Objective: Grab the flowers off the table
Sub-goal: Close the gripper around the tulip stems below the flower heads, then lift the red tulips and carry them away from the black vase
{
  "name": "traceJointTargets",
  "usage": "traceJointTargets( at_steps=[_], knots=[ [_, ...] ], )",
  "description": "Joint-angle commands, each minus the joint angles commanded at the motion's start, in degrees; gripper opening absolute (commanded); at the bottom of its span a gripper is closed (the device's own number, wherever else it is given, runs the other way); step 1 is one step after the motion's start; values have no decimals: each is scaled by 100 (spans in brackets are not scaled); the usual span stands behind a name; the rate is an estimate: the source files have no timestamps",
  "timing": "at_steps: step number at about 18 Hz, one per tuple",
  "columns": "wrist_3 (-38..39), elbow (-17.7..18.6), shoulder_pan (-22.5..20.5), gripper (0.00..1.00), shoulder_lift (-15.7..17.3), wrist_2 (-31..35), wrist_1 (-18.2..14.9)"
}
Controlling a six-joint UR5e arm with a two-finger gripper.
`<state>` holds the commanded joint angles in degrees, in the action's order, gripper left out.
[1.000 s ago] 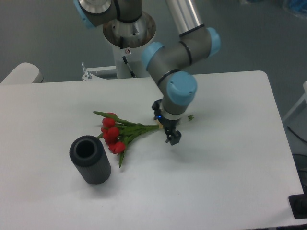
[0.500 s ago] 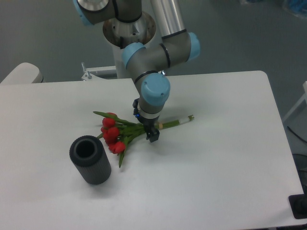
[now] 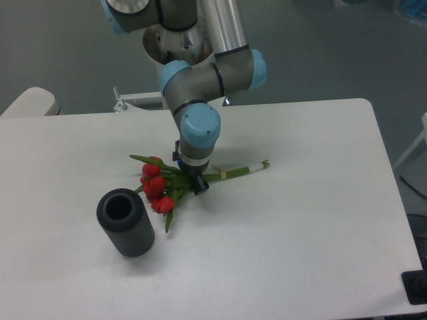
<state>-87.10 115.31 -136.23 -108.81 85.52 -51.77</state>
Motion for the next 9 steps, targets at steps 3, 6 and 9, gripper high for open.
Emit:
traceJointTargets(
  at_steps=[3, 6, 9],
  knots=[
    [35, -44, -17, 22, -9, 9, 9],
    [0, -219, -184, 15, 18, 18, -17],
    [-79, -377, -500, 15, 61, 18, -79]
  ],
)
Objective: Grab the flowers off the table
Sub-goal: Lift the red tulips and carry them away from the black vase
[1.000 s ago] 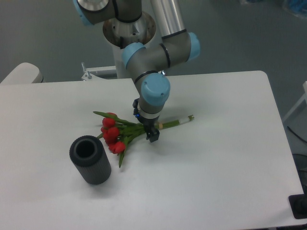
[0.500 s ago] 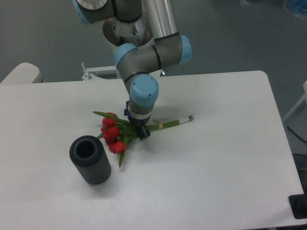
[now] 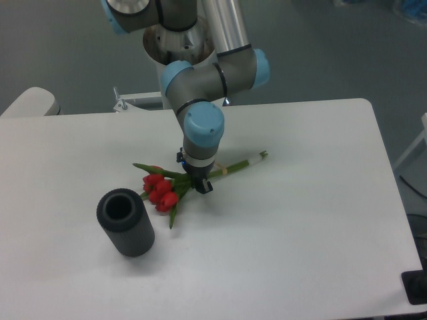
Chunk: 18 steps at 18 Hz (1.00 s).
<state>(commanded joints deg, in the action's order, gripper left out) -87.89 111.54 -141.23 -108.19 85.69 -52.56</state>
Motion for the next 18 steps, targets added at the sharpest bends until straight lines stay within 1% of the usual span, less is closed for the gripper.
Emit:
traceJointTargets(
  at_steps=[4, 6, 8, 11, 14, 16, 18],
  knots=[
    [-246, -325, -326, 13, 0, 0, -79],
    [-246, -588, -379, 11, -26, 0, -202],
    [-246, -878, -475, 11, -122, 9, -334],
    [-246, -1414, -563, 10, -386, 9, -579],
    [-246, -2081, -590, 10, -719, 9, -869],
    [-238, -2556, -599, 10, -1044, 18, -1054],
    [-246, -2926, -599, 10, -1273, 26, -1239]
  ],
)
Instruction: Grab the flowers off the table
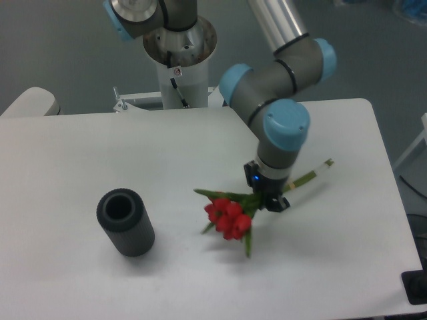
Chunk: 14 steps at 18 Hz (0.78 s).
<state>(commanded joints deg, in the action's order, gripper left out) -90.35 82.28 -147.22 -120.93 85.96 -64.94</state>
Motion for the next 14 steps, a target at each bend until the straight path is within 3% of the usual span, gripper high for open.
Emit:
traceJointTargets(
  at_steps=[7, 14],
  knots=[
    [-9, -581, -9, 10, -493, 193, -115],
    [-149, -661, -26, 10, -537, 211, -203]
  ],
)
